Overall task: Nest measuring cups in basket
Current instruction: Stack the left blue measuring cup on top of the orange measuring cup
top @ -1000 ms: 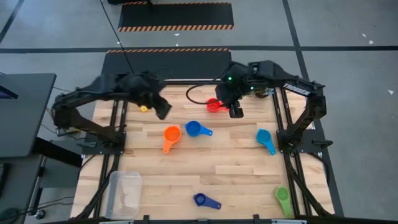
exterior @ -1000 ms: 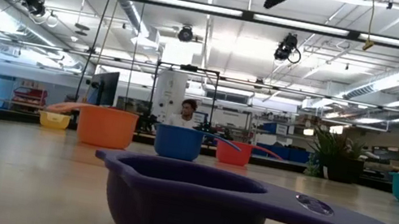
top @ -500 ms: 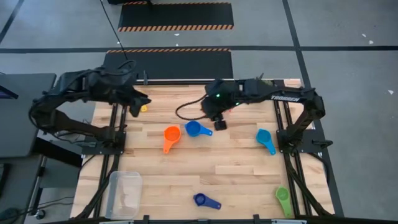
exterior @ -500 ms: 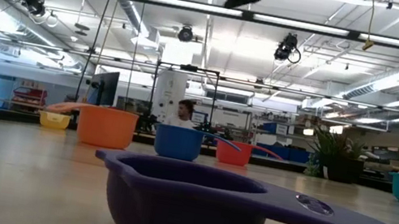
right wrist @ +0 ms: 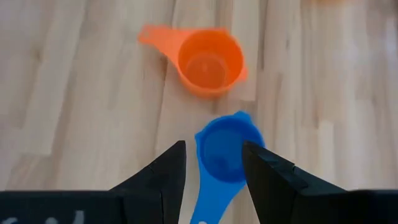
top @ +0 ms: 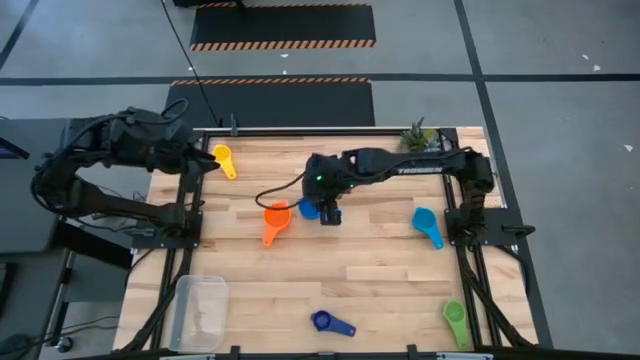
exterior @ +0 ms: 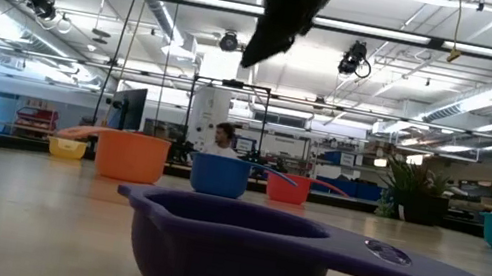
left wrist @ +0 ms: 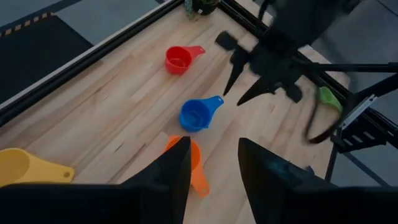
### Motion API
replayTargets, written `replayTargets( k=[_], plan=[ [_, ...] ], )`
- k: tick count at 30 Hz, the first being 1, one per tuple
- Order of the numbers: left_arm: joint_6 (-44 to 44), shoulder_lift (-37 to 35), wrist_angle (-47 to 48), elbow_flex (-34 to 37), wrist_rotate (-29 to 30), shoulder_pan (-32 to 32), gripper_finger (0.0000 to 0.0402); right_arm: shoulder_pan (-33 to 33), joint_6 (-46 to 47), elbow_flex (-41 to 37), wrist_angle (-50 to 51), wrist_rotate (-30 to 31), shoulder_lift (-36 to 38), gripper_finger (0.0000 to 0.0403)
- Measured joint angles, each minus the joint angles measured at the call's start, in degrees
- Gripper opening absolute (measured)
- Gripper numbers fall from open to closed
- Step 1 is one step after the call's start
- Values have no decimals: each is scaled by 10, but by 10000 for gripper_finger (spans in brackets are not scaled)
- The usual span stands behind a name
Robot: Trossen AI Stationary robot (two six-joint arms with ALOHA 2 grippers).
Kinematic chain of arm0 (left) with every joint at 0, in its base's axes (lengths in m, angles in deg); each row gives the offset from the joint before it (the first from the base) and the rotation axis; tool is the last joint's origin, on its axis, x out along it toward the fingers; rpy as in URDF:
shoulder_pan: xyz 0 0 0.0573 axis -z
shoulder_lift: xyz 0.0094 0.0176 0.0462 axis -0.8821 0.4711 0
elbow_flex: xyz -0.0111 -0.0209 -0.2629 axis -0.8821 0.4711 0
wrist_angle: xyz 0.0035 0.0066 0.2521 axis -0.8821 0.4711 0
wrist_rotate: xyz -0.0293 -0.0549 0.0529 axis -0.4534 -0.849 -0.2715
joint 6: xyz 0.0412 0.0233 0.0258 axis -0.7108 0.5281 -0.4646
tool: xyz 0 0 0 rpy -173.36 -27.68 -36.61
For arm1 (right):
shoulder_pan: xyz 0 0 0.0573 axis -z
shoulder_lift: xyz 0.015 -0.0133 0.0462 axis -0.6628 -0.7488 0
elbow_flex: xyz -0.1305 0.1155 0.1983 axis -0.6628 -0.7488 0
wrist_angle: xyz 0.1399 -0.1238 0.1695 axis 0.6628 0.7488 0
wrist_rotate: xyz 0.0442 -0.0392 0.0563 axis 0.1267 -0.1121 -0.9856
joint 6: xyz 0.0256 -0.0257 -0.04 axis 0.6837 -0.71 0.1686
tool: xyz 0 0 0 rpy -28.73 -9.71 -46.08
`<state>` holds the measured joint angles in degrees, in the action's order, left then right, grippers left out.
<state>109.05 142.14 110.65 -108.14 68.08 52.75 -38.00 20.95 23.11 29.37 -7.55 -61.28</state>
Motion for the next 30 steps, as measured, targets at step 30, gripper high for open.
replayTargets(
  k=[30],
  plan=[
    [-13,-3,1,0,0,0,140,-2,-89,0,-4,-21,-132,158]
  ],
)
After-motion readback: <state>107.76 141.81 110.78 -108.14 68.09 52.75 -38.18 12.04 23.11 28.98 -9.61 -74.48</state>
